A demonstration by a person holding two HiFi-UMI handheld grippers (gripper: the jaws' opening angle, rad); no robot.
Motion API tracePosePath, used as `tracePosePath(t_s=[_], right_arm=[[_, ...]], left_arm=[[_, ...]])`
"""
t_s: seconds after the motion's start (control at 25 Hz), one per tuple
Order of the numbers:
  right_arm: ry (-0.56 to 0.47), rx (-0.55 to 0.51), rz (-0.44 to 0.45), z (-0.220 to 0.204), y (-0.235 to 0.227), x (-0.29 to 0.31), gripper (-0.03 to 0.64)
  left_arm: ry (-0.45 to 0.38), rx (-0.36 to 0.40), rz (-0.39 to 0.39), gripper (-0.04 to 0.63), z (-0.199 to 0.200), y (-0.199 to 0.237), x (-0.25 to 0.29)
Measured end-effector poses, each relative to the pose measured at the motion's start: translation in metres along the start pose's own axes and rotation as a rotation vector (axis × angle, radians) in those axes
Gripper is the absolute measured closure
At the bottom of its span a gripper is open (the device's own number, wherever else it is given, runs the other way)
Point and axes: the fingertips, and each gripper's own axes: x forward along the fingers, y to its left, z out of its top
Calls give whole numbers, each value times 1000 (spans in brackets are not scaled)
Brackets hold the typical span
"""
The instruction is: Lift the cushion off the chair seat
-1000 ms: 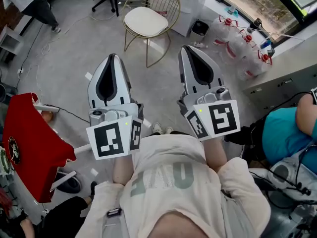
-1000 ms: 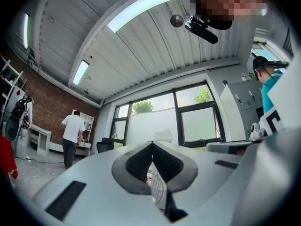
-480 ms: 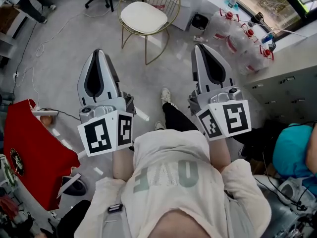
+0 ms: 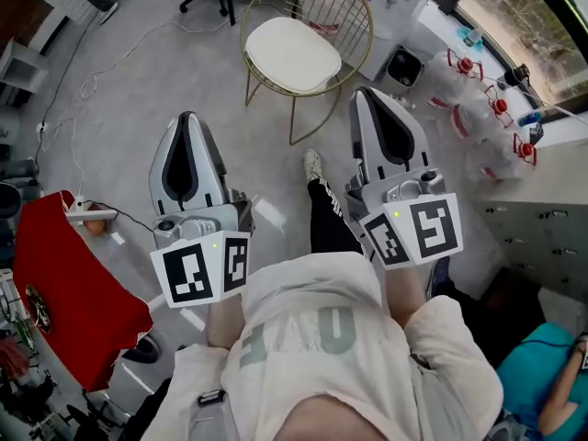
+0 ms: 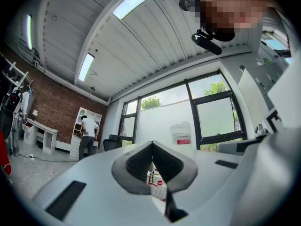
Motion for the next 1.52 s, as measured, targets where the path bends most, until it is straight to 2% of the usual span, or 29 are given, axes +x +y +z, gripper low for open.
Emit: tracePosePath(t_s=[0.32,0.56,0.88,1.36,1.52], right_arm=[[35,-7,77,-1,-79,165,600],[57,-89,120,-2,-118,249,600],[65,-66,115,-4,-139,286,600],[-16,-136,63,22,-144,306,600],[-43,-154,53,26,-140,309,600]], left_arm=[[14,7,78,583,-22,22,160],[22,-5,156,583,-31,40,237],[61,8,158,583,-38,45,290],[8,26,38,583,-21,29,343],[-19,21,24,583,-14,34,350]])
